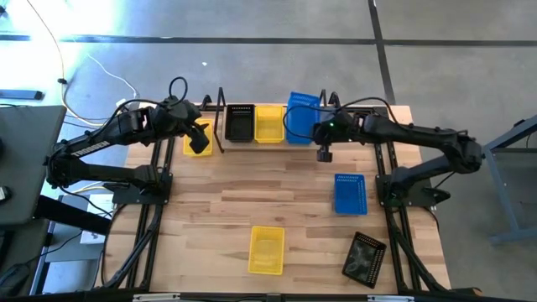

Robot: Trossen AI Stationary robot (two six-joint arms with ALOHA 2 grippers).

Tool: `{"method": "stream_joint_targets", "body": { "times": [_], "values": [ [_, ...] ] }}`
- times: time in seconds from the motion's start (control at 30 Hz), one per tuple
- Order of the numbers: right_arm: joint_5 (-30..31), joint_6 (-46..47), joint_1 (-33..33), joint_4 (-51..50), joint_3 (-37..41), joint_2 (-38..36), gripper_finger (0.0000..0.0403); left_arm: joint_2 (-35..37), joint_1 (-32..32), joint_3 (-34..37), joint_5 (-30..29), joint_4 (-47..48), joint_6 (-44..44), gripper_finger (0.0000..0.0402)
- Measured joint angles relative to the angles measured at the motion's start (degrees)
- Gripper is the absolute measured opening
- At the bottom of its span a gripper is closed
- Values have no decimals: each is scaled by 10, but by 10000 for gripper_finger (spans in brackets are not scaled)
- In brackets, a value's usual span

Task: Stack baskets on shelf by color
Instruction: Stack the left blue bin on top of the blue bin on the shelf

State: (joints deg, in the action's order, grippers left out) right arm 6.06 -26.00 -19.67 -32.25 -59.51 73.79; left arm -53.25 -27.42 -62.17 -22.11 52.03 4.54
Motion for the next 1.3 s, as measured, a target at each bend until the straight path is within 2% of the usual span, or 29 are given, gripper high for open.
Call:
{"method": "stream_joint_targets", "body": {
  "times": [0.5, 1.0, 1.17, 1.3],
  "values": [
    [0, 0, -27, 3, 0, 88, 0, 0, 0, 0, 0, 1, 24, 172],
    [0, -14, -32, 1, 0, 117, 0, 0, 0, 0, 0, 7, 24, 172],
    [22, -26, -31, 3, 0, 117, 0, 0, 0, 0, 0, 7, 24, 172],
    [22, -24, -31, 3, 0, 117, 15, 0, 0, 0, 0, 7, 24, 172]
  ]
}}
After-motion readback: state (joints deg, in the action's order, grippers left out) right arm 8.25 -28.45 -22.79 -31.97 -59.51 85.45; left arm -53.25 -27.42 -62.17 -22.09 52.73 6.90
